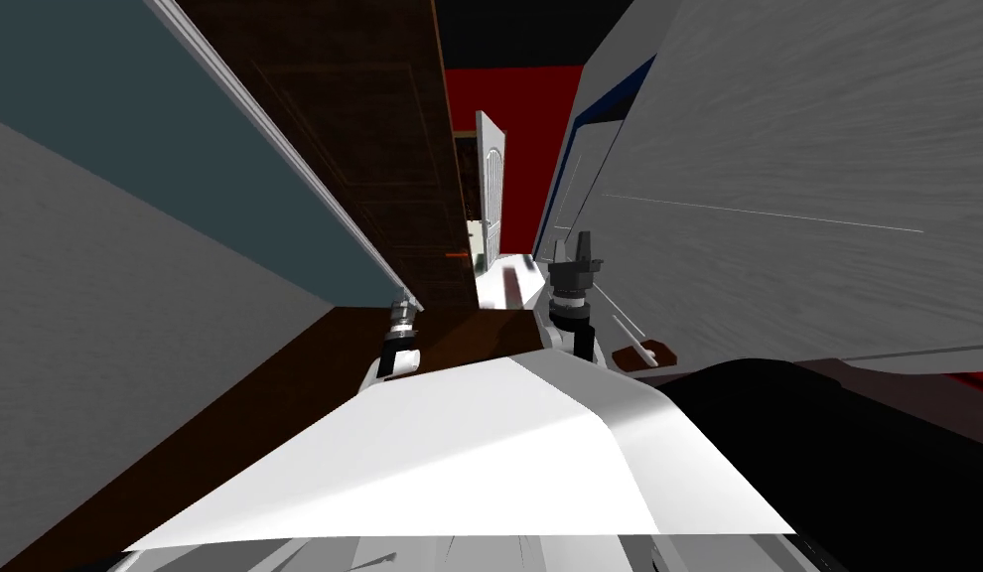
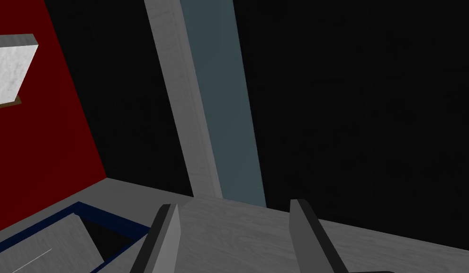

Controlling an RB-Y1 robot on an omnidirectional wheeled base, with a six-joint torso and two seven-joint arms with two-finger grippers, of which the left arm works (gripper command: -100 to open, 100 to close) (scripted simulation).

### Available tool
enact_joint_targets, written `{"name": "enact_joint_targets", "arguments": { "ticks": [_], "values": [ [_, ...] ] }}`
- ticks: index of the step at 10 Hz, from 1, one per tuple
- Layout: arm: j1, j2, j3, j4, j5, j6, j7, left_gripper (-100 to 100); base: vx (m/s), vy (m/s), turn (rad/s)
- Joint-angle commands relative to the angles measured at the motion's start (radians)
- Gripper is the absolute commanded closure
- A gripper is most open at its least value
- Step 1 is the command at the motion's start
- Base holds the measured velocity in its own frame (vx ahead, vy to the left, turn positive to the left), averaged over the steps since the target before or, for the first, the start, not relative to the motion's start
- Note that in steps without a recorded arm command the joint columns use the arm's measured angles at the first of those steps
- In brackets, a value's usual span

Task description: Pull the door open

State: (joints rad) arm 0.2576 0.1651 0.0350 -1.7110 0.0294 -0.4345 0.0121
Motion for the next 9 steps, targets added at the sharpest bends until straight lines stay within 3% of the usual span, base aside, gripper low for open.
{"name": "enact_joint_targets", "arguments": {
  "ticks": [1,9],
  "values": [
    [-0.019,0.012,-0.004,0.04,0.007,0.003,0.014,-100,0.104,-0.005,-0.099],
    [-0.124,0.076,-0.016,0.229,0.042,0.027,0.084,-100,0.104,-0.018,-0.102]
  ]
}}
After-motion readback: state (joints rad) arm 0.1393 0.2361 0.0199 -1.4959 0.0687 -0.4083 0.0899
